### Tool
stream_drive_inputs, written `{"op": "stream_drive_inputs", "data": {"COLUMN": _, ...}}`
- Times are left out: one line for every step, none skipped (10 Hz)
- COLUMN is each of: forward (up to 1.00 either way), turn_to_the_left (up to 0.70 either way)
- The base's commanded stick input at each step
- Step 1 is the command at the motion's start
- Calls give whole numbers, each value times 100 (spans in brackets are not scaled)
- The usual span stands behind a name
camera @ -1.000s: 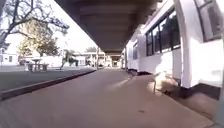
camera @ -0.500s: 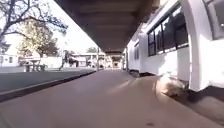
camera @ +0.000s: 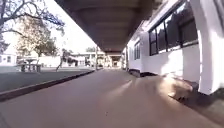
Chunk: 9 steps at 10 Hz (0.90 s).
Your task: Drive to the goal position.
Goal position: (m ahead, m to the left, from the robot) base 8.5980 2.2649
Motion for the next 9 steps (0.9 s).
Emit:
{"op": "stream_drive_inputs", "data": {"forward": 70, "turn_to_the_left": 0}}
{"op": "stream_drive_inputs", "data": {"forward": 70, "turn_to_the_left": 0}}
{"op": "stream_drive_inputs", "data": {"forward": 70, "turn_to_the_left": 0}}
{"op": "stream_drive_inputs", "data": {"forward": 70, "turn_to_the_left": 0}}
{"op": "stream_drive_inputs", "data": {"forward": 70, "turn_to_the_left": 0}}
{"op": "stream_drive_inputs", "data": {"forward": 70, "turn_to_the_left": 0}}
{"op": "stream_drive_inputs", "data": {"forward": 70, "turn_to_the_left": 0}}
{"op": "stream_drive_inputs", "data": {"forward": 70, "turn_to_the_left": 0}}
{"op": "stream_drive_inputs", "data": {"forward": 70, "turn_to_the_left": 0}}
